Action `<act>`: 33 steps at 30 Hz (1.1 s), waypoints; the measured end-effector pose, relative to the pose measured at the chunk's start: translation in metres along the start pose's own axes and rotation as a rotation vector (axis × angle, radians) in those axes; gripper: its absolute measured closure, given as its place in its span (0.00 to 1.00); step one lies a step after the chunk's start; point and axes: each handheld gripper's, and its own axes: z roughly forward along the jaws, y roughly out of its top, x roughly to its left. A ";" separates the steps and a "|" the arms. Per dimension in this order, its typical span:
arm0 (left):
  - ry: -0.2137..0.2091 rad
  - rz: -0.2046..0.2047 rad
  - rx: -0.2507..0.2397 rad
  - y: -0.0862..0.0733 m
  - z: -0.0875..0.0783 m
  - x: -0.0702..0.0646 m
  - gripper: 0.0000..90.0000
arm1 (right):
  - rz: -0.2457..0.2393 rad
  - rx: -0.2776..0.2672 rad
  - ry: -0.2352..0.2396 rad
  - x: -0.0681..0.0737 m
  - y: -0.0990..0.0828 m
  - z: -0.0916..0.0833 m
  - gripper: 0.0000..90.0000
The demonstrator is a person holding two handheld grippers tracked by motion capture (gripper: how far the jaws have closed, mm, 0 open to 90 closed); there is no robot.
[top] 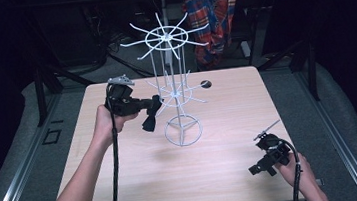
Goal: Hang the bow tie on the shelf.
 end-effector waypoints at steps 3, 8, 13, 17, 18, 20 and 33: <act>-0.005 0.001 0.004 0.000 0.002 0.000 1.00 | 0.003 -0.005 0.004 0.000 0.000 0.000 0.17; 0.001 -0.002 0.004 0.000 0.003 0.000 1.00 | 0.005 -0.005 0.005 0.000 0.000 0.000 0.17; 0.013 -0.005 0.007 -0.002 0.005 0.002 1.00 | -0.013 0.001 -0.005 -0.001 0.000 0.000 0.17; 0.015 -0.015 0.009 -0.004 0.007 0.004 1.00 | -0.013 0.001 -0.005 -0.001 0.000 0.000 0.17; 0.015 -0.015 0.010 -0.004 0.007 0.005 1.00 | 0.010 -0.019 -0.013 0.001 -0.001 0.001 0.17; 0.018 -0.021 0.010 -0.005 0.008 0.006 1.00 | 0.012 -0.023 -0.011 0.001 -0.001 0.001 0.17; 0.025 -0.032 0.009 -0.007 0.011 0.009 0.99 | 0.005 -0.005 0.001 0.000 0.000 0.001 0.17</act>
